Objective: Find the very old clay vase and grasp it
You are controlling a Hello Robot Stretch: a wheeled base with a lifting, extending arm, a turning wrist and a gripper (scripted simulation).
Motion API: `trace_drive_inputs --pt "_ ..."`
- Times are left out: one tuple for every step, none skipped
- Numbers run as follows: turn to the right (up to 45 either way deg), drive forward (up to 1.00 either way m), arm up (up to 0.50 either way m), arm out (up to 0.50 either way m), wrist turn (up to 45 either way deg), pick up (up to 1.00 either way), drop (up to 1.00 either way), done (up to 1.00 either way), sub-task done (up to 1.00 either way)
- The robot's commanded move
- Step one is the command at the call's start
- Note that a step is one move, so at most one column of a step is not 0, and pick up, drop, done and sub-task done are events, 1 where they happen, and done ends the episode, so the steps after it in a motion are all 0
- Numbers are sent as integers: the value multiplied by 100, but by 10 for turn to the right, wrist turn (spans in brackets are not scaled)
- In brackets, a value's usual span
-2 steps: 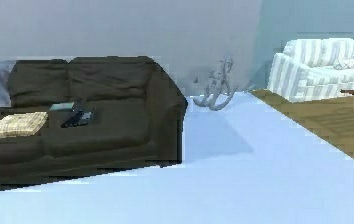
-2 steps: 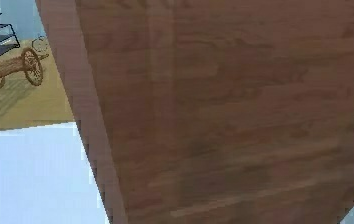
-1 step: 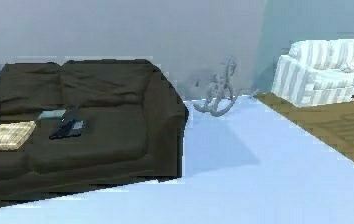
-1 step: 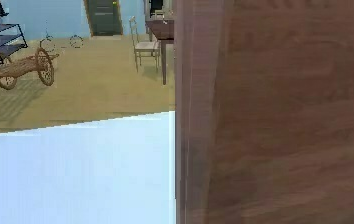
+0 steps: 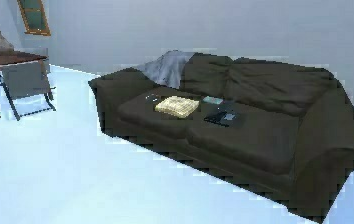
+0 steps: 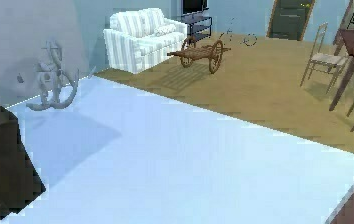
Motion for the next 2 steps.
trace_drive_inputs --pt "-240 0 0 0 0 0 0 0 0" --pt "0 45 0 0 0 0 0 0 0"
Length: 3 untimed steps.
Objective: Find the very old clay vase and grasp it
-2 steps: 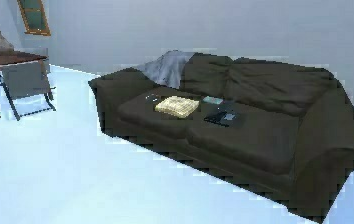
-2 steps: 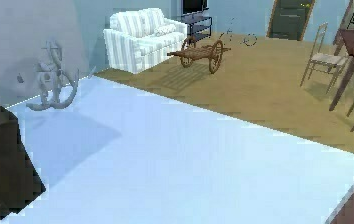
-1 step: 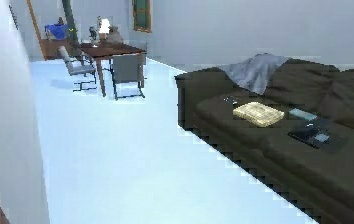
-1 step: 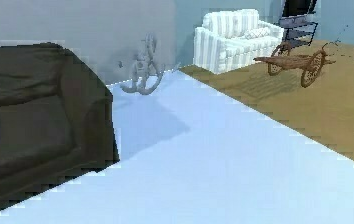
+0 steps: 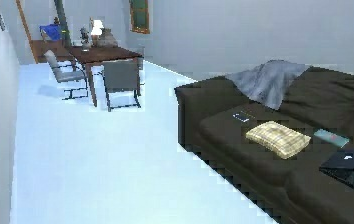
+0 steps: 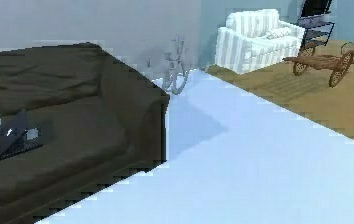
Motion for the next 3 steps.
trace_drive_inputs --pt "-300 0 0 0 0 0 0 0 0" --pt "0 100 0 0 0 0 0 0 0" --pt "0 100 0 0 0 0 0 0 0"
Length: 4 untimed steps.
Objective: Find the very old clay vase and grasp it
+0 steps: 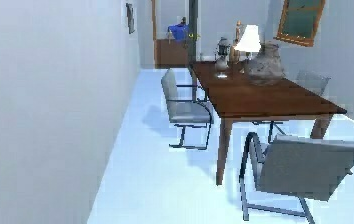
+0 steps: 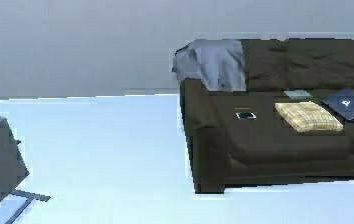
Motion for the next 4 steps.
trace_drive_inputs --pt "0 100 0 0 0 0 0 0 0" --pt "-30 0 0 0 0 0 0 0 0" --pt "0 50 0 0 0 0 0 0 0" --pt "-240 0 0 0 0 0 0 0 0"
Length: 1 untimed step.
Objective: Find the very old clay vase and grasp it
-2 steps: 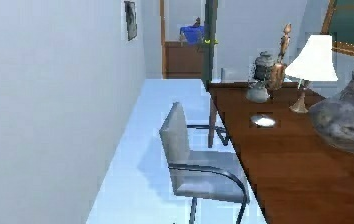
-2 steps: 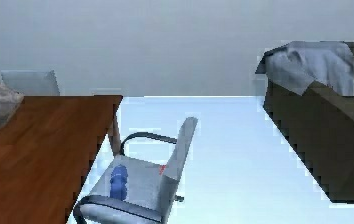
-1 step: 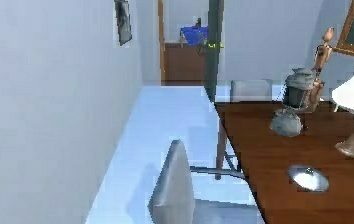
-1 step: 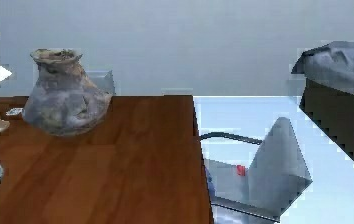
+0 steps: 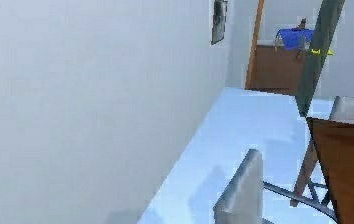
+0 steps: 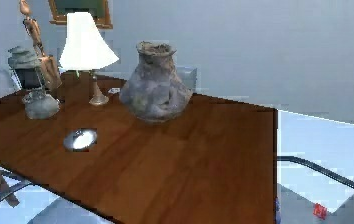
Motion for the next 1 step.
trace_drive_inputs --pt "-450 0 0 0 0 0 0 0 0"
